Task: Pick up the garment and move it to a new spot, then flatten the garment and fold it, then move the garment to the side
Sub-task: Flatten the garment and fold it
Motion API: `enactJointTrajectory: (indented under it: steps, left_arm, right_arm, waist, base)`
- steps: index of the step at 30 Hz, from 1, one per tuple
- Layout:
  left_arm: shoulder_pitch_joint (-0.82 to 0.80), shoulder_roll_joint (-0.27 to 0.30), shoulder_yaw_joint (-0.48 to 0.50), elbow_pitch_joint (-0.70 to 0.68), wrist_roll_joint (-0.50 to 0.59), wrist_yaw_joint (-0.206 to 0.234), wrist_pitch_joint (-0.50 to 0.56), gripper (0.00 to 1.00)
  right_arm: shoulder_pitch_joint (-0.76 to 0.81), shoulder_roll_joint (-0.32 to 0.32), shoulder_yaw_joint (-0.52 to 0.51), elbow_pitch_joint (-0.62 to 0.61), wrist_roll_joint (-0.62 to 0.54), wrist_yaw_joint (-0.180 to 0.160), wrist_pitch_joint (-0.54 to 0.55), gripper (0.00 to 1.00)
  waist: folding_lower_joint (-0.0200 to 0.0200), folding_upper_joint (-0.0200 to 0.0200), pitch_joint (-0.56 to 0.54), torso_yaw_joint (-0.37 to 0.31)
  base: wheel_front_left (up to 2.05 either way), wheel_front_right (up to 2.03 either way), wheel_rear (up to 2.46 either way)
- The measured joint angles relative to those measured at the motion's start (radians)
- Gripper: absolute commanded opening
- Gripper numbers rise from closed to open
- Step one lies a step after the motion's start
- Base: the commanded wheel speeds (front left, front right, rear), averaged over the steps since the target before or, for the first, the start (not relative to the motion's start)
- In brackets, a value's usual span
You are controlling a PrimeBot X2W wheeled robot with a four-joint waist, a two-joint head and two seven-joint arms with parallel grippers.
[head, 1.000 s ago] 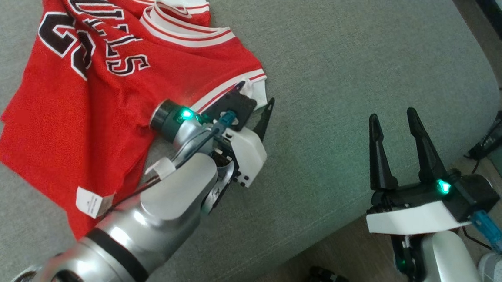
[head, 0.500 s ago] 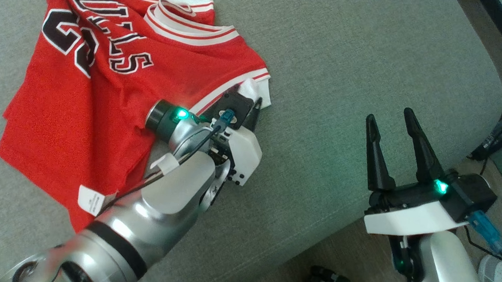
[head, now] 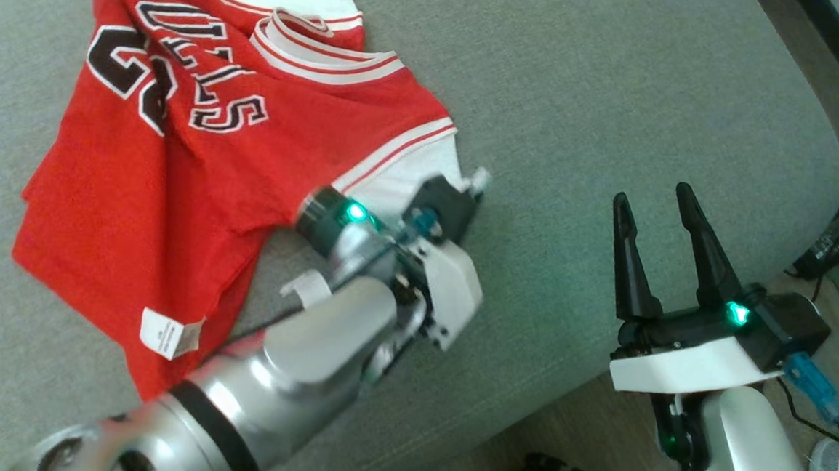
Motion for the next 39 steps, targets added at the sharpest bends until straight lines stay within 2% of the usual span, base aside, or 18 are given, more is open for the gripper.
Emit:
enactJointTrajectory:
  steps: [1,2,3,7,11,17,24,29,34,39]
  left_arm:
    - [0.008,0.0,-0.014,-0.015,-0.007,-0.007,0.012,0.07]
    - [0.017,0.0,-0.031,-0.029,-0.014,-0.01,0.021,0.45]
    - [0.029,0.001,-0.046,-0.043,-0.022,-0.017,0.033,1.0]
    - [0.065,0.002,-0.095,-0.075,-0.04,-0.044,0.054,1.0]
    - [0.076,0.002,-0.095,-0.112,-0.066,-0.039,0.02,1.0]
    - [0.095,0.024,-0.036,-0.152,-0.075,0.035,-0.081,1.0]
    - [0.227,0.148,0.061,-0.281,-0.07,0.165,-0.147,1.0]
    - [0.355,0.197,0.143,-0.39,-0.028,0.227,-0.156,1.0]
    - [0.473,0.227,0.257,-0.461,0.043,0.247,-0.156,1.0]
    - [0.613,0.244,0.381,-0.469,0.096,0.239,-0.156,1.0]
  right_arm:
    - [0.0,0.0,-0.002,0.0,0.0,0.0,0.0,1.0]
    - [0.0,0.0,-0.003,0.0,0.0,0.0,0.0,1.0]
    - [0.0,0.0,-0.004,0.0,0.0,0.0,0.0,1.0]
    - [0.0,0.0,-0.005,0.003,0.0,0.0,0.0,1.0]
    - [0.001,0.0,-0.015,0.01,-0.004,0.0,0.0,1.0]
    - [0.018,0.0,-0.049,0.011,-0.037,0.0,0.0,1.0]
    - [0.074,0.0,-0.096,0.024,-0.087,0.0,0.0,1.0]
    - [0.111,-0.002,-0.134,0.036,-0.1,0.0,0.0,1.0]
    - [0.129,-0.006,-0.145,0.071,-0.109,0.0,0.0,1.0]
    - [0.13,-0.016,-0.157,0.106,-0.109,0.0,0.0,1.0]
  waist:
    - [0.0,0.0,-0.001,0.002]
    - [0.0,0.0,-0.002,0.004]
    - [0.0,0.0,-0.002,0.006]
    - [0.0,0.0,-0.006,0.012]
    - [0.0,0.0,-0.027,0.026]
    - [0.0,0.0,-0.069,0.066]
    - [0.0,0.0,-0.131,0.151]
    - [0.0,0.0,-0.172,0.236]
    - [0.0,0.0,-0.209,0.326]
    - [0.0,0.0,-0.242,0.404]
  base:
    - [0.0,0.0,0.0]
    - [0.0,0.0,0.0]
    - [0.0,0.0,0.0]
    - [0.0,0.0,0.0]
    - [0.0,0.0,0.0]
    - [0.0,0.0,0.0]
    - [0.0,0.0,0.0]
    - [0.0,0.0,0.0]
    - [0.0,0.0,0.0]
    - [0.0,0.0,0.0]
